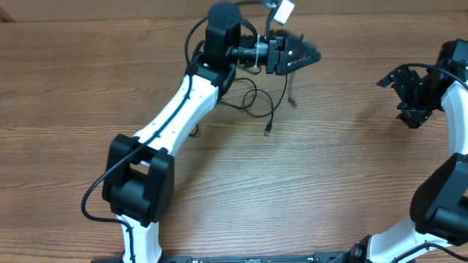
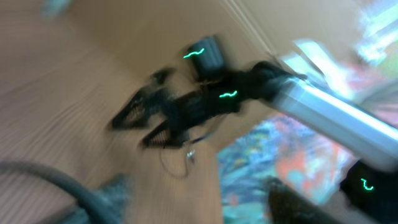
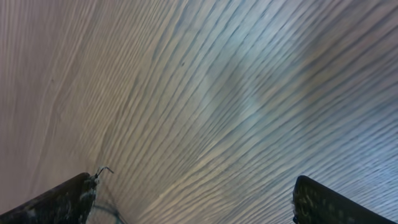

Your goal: Untangle cables

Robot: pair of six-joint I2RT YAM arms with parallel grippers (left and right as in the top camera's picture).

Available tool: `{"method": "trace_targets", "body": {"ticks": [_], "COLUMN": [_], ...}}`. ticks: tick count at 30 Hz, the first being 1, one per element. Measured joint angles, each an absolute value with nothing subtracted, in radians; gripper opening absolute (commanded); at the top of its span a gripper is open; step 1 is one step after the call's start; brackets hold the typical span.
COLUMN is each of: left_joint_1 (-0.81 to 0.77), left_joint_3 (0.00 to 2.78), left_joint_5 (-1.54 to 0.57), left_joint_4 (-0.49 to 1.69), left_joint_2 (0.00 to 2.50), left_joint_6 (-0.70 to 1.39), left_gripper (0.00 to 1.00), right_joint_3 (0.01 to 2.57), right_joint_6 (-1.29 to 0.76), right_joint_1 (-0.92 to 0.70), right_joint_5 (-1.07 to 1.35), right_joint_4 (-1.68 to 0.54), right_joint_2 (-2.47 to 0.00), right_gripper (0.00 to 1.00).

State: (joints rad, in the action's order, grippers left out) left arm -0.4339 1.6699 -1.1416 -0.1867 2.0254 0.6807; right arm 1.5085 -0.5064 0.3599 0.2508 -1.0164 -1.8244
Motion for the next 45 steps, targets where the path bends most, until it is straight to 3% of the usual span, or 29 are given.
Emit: {"method": "trace_targets", "body": {"ticks": [5, 11, 18, 24, 33, 35, 36, 41, 44, 45], "left_joint_1": [-0.357, -0.279, -0.295, -0.292, -0.220, -0.209, -0.207, -0.210, -0.215, -0.215], "left_joint_3": [1.668, 1.668, 1.668, 1.669, 1.669, 1.668, 1.666, 1.622, 1.589, 1.579], "left_joint_5": [-0.842, -0.436, 0.012, 0.064, -0.023, -0.022, -0.023, -0.036, -0.042, -0.041], "left_joint_4": [0.209, 0.427, 0.675, 0.833, 0.965, 0.967, 0.961, 0.857, 0.809, 0.805], "left_joint_2": [2.026, 2.026, 2.025, 2.025, 2.025, 2.026, 2.026, 2.032, 2.040, 2.043], "left_joint_6": [0.521, 0.427, 0.417, 0.363, 0.461, 0.477, 0.487, 0.504, 0.504, 0.500], "left_gripper": [1.00, 1.00, 0.99, 0.99, 1.00, 0.90, 0.72, 0.23, 0.04, 0.04], "right_joint_3": [1.502, 1.502, 1.502, 1.501, 1.501, 1.501, 1.501, 1.499, 1.499, 1.499], "right_joint_6": [-0.495, -0.493, -0.492, -0.492, -0.490, -0.491, -0.495, -0.498, -0.491, -0.483], "right_joint_1": [0.324, 0.292, 0.219, 0.141, 0.028, 0.022, 0.018, -0.009, -0.052, -0.070], "right_joint_5": [0.252, 0.254, 0.254, 0.253, 0.209, 0.205, 0.202, 0.199, 0.220, 0.231], "right_joint_4": [-1.000, -0.990, -0.952, -0.903, -0.854, -0.841, -0.827, -0.732, -0.663, -0.635], "right_joint_2": [-1.824, -1.824, -1.824, -1.824, -1.831, -1.839, -1.847, -1.880, -1.919, -1.936], "right_gripper": [1.00, 1.00, 1.00, 1.00, 1.00, 1.00, 1.00, 1.00, 1.00, 1.00]}}
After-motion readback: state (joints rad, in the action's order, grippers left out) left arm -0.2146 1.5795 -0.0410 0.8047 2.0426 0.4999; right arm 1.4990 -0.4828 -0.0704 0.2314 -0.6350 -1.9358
